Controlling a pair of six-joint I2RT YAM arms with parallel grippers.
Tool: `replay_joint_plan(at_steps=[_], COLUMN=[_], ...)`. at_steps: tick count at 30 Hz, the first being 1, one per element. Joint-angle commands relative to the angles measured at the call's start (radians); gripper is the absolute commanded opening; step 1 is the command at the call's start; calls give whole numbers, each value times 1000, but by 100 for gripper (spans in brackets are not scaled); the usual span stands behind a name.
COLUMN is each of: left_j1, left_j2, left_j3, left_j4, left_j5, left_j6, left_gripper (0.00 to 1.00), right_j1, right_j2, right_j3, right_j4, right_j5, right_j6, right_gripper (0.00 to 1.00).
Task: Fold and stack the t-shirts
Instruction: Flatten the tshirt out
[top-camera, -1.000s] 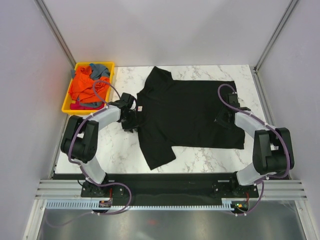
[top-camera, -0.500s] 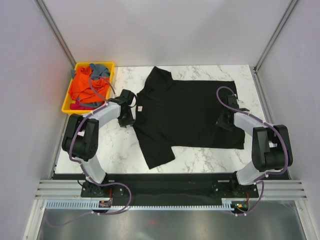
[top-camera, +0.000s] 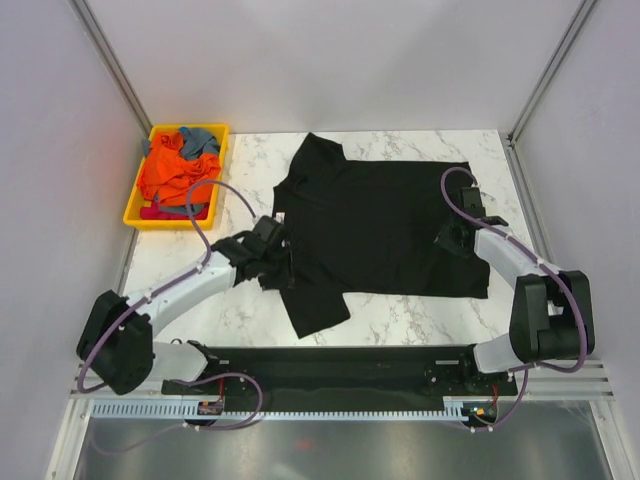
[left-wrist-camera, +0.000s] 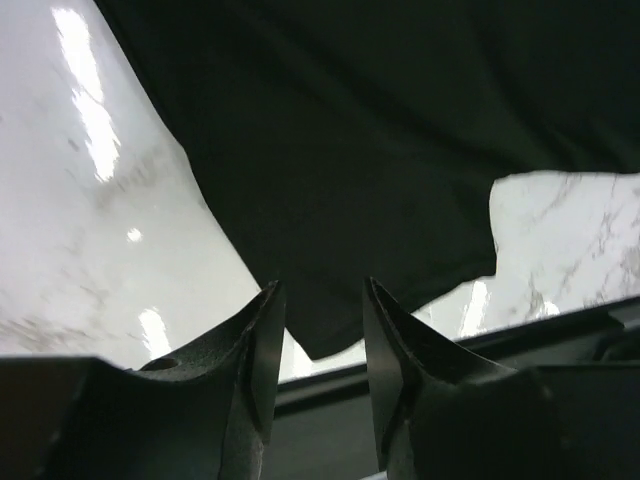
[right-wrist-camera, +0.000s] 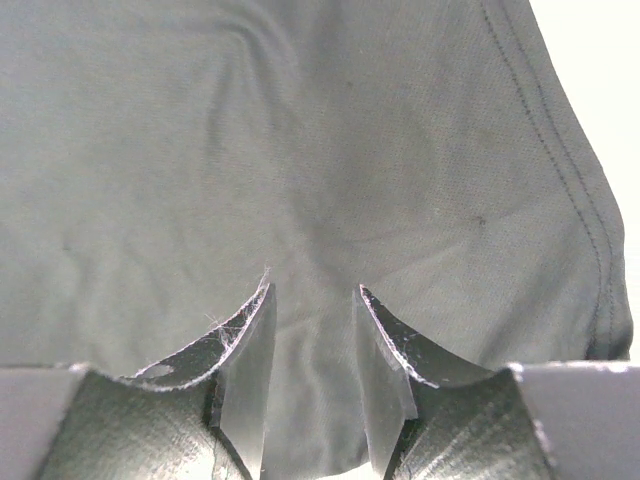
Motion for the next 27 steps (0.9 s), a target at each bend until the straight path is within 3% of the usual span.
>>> replay_joint_plan(at_steps=[1,8,17,23,27], left_j1=[-71,-176,-323,-355,-357], left_j2=[-86,-176,18,52,31], left_j3=[-138,-300,-272,-274,-237], left_j4=[13,96,99,76,5], left_j5=[49,23,-23,-73,-127], left_j6=[-231,-445,-549,-565,-542], left_gripper=[44,44,39,31,13], right_j1=[-2,-5,-5,-5,-5], right_j2=[-62,-80,-80,-103,-112], right_j3=[26,11,1,-12,-9], right_j4=[-21,-21,-21,-20,-46], right_j5=[-5,-20,-10,-1,7], right_j6=[25,22,-4,1,15], right_gripper=[45,45,45,45,45])
